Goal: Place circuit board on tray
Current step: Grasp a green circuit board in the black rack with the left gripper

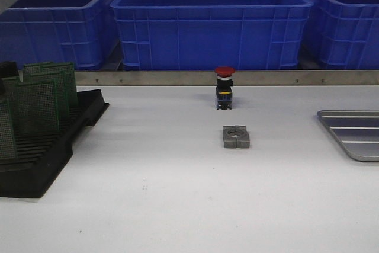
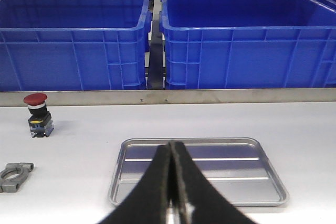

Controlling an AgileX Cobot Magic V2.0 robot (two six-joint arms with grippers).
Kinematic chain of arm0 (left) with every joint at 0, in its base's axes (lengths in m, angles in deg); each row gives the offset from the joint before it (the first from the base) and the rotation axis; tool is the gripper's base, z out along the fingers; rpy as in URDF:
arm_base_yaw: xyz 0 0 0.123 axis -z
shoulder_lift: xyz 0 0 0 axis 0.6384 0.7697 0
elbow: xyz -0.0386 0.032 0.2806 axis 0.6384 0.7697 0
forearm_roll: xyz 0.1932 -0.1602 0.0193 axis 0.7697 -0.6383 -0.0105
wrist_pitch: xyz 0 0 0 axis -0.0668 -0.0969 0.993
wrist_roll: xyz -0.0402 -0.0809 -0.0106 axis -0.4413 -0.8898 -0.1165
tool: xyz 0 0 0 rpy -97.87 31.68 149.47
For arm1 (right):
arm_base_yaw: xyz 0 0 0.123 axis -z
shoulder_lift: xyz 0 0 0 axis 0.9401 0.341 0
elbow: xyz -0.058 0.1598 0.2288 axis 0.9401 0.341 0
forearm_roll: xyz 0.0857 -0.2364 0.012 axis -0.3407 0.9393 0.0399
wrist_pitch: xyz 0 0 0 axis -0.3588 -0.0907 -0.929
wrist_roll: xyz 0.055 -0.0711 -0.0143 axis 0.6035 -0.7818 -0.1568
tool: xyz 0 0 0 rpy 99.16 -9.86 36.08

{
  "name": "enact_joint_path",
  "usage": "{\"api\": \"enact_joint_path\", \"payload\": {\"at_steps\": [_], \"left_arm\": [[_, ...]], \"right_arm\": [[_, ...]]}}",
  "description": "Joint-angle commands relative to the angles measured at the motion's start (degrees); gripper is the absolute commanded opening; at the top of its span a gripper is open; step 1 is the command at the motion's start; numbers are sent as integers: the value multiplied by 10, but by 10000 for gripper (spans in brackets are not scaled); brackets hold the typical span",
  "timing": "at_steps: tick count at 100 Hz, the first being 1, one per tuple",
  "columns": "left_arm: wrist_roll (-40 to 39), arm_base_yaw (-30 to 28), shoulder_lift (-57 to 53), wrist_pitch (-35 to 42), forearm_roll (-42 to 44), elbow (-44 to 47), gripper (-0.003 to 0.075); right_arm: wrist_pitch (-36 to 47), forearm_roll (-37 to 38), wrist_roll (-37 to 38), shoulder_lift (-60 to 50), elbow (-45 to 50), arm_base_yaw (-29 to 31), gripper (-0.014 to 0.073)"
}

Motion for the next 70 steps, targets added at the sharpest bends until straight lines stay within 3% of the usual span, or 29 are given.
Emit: {"api": "enact_joint_path", "payload": {"at_steps": [1,21,50,70], "left_arm": [[0,-1,-6,13,-17,-18,322],[0,-1,13,8,-17,-18,274],[0,-1,13,-10,-17,-18,-22],[0,-1,13,-61,-17,-36,-20]], "right_arm": [[42,8,0,-16,-7,4,-62],[42,8,0,-16,-7,4,-62],[42,8,0,-16,-7,4,-62],[42,8,0,-16,-7,4,-62]]}}
